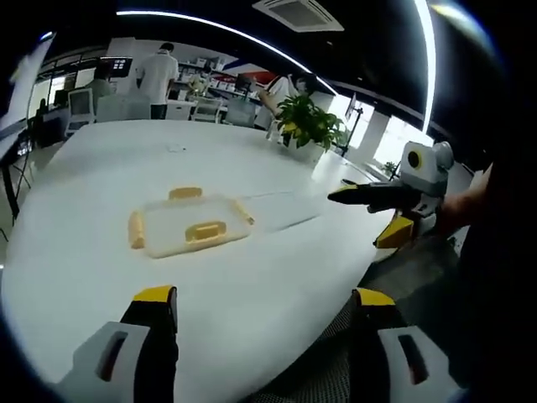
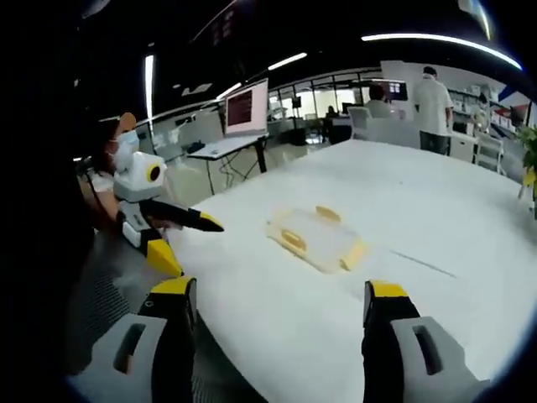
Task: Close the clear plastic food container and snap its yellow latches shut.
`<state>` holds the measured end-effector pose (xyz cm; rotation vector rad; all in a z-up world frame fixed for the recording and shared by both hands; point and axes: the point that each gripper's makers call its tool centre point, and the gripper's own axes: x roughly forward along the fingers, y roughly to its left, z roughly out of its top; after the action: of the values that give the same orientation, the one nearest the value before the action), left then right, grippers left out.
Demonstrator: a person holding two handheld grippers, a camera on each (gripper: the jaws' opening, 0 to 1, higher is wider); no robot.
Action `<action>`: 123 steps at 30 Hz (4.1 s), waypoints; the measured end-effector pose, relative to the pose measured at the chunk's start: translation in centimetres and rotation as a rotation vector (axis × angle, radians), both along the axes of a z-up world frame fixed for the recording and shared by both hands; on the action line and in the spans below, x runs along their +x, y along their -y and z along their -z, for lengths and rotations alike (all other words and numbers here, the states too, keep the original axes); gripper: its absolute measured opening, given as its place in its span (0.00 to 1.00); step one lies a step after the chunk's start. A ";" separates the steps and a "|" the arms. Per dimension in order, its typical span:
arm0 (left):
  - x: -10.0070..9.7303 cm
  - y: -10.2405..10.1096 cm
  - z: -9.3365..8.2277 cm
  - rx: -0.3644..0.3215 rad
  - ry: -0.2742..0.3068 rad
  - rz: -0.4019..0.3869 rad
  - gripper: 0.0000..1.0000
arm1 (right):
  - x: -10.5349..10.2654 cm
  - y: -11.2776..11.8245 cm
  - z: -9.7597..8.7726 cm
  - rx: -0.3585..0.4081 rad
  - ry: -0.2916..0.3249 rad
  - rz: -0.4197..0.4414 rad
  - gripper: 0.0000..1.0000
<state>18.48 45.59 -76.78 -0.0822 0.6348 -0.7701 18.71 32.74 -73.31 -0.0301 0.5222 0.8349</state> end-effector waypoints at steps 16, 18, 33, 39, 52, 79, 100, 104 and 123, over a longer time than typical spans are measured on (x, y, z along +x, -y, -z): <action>2.5 -1.9 -1.0 -0.062 -0.007 -0.056 0.83 | 1.7 -0.3 0.1 -0.035 -0.020 -0.004 0.72; 2.7 -1.8 -0.7 -0.040 -0.012 -0.042 0.82 | 1.8 -0.4 0.2 -0.036 -0.028 -0.007 0.73; 5.0 -3.0 0.0 0.008 -0.047 0.053 0.65 | 4.6 -0.6 0.6 -0.070 -0.007 -0.043 0.67; 6.0 -3.3 0.3 0.053 -0.023 0.078 0.70 | 5.5 -0.7 1.1 -0.108 0.016 -0.081 0.65; 7.8 -4.0 0.8 0.104 -0.021 0.151 0.68 | 6.5 -0.2 3.0 -0.246 0.029 -0.175 0.61; 12.6 -4.6 2.1 0.253 0.003 0.359 0.66 | 12.5 -0.7 3.5 -0.294 -0.013 -0.302 0.54; 15.8 -4.9 4.6 0.412 0.026 0.547 0.63 | 14.4 -1.0 7.8 -0.551 -0.046 -0.527 0.48; 16.2 -4.9 5.4 0.434 0.022 0.581 0.62 | 14.8 -1.0 8.4 -0.580 -0.068 -0.552 0.48; 17.1 -4.8 6.9 0.568 0.064 0.811 0.48 | 15.2 -0.5 10.7 -0.724 -0.080 -0.690 0.41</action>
<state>35.59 50.41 -83.67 0.7601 0.8113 -1.3285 33.88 33.24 -84.04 -0.8852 0.8897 1.2768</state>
